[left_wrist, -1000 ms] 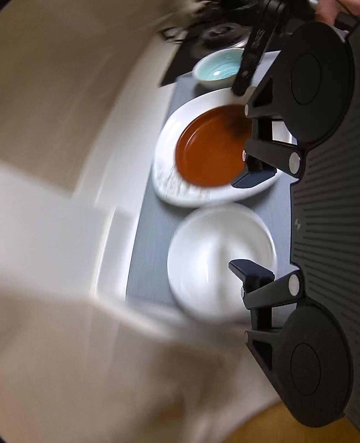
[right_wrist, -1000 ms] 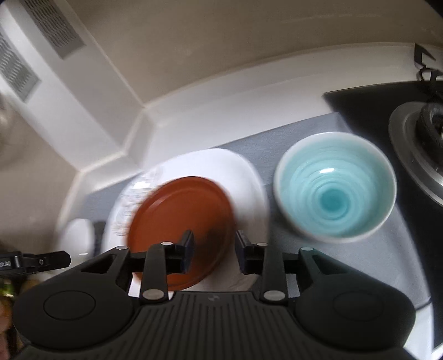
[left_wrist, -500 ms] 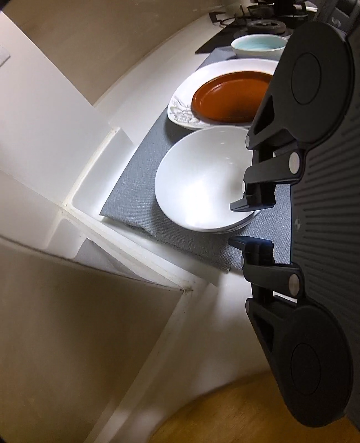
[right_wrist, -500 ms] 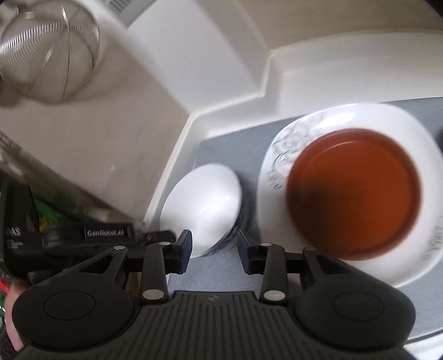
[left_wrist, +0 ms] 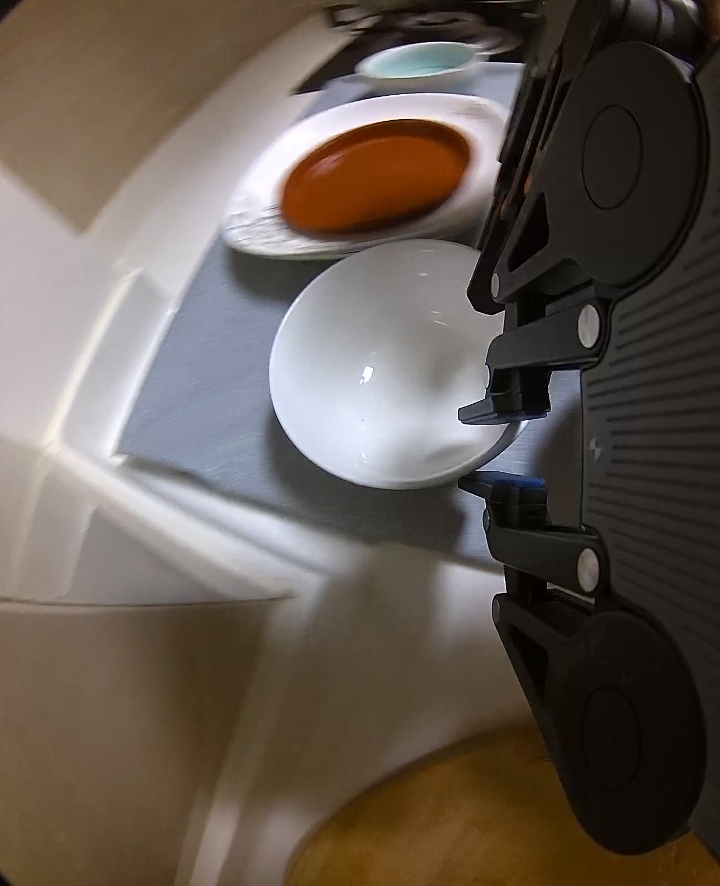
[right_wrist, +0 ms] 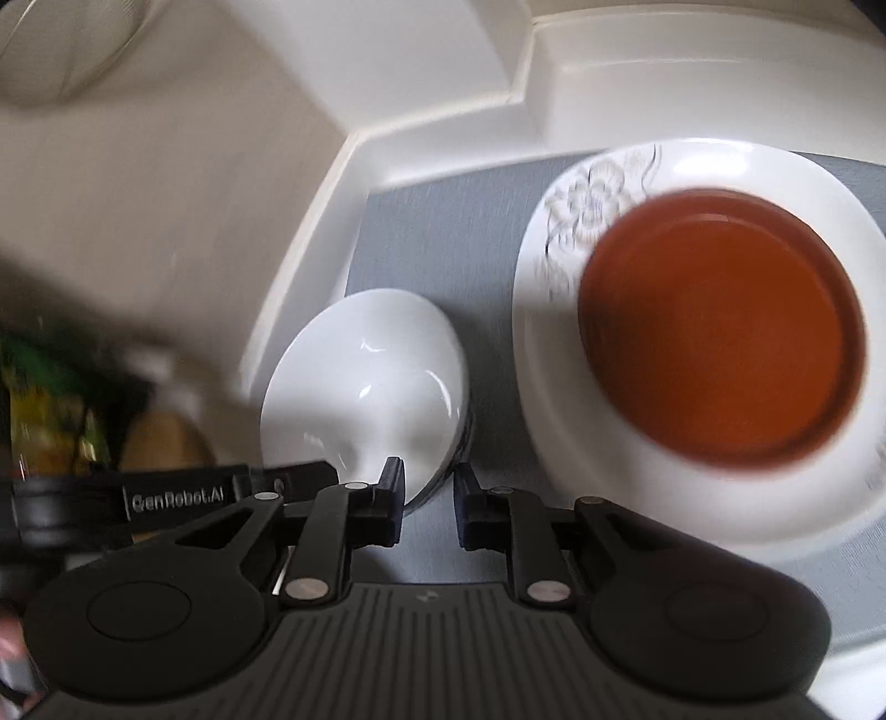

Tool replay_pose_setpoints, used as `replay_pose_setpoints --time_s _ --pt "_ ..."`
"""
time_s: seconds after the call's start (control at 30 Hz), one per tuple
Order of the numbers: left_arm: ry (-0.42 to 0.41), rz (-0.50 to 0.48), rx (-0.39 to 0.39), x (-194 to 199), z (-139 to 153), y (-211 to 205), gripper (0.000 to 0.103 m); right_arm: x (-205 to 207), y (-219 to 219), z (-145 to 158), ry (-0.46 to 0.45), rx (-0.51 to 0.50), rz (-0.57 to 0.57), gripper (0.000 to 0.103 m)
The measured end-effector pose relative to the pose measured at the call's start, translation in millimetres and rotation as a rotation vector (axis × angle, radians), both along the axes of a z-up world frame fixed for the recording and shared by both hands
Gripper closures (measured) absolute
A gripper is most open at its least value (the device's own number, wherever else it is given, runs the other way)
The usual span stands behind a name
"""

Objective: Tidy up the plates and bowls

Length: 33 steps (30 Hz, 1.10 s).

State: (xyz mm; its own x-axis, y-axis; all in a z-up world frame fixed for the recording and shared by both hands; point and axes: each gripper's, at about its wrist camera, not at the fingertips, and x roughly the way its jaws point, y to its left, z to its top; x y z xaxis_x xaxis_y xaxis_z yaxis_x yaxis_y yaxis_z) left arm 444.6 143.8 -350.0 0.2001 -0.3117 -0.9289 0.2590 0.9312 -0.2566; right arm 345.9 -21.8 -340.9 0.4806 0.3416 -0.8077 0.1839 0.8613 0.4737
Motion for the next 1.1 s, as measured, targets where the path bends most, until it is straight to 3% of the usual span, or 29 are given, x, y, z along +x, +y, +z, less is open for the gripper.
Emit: replay_pose_setpoints --time_s 0.17,0.27,0.37,0.5,0.7,0.77,0.83,0.9,1.1 --pt "-0.02 -0.051 0.042 -1.9 -4.7 -3.7 0.079 -11.0 0.5 1.8 -0.017 0.011 0.004 0.081" --pt "-0.008 -0.026 0.024 7.7 -5.0 -4.3 0.079 -1.3 -3.9 -3.1 -0.011 0.025 -0.026 0.079" --pt "-0.025 -0.019 0.024 10.4 -5.4 -1.6 0.067 1.0 -7.5 -5.2 -0.007 0.036 -0.033 0.078" --pt "-0.056 -0.024 0.067 15.4 -11.1 -4.8 0.052 0.1 -15.6 -10.8 0.002 0.087 -0.093 0.052" --pt "-0.044 -0.015 0.081 19.8 -19.4 -9.4 0.051 5.5 -17.3 -16.6 0.007 0.102 -0.12 0.049" --pt "-0.037 -0.008 0.067 18.9 -19.8 -8.1 0.058 7.0 -15.6 -17.1 -0.001 0.08 -0.114 0.051" --pt "-0.017 -0.013 0.051 17.8 -18.5 -6.5 0.082 7.6 -14.3 -18.4 -0.01 0.061 -0.129 0.056" --pt "-0.001 -0.01 0.053 18.5 -19.3 -6.6 0.083 7.2 -12.0 -22.1 -0.001 0.042 -0.15 0.079" --pt "-0.038 -0.035 0.111 11.6 -18.5 -20.7 0.083 -6.2 2.5 -19.7 -0.068 -0.031 -0.183 0.085"
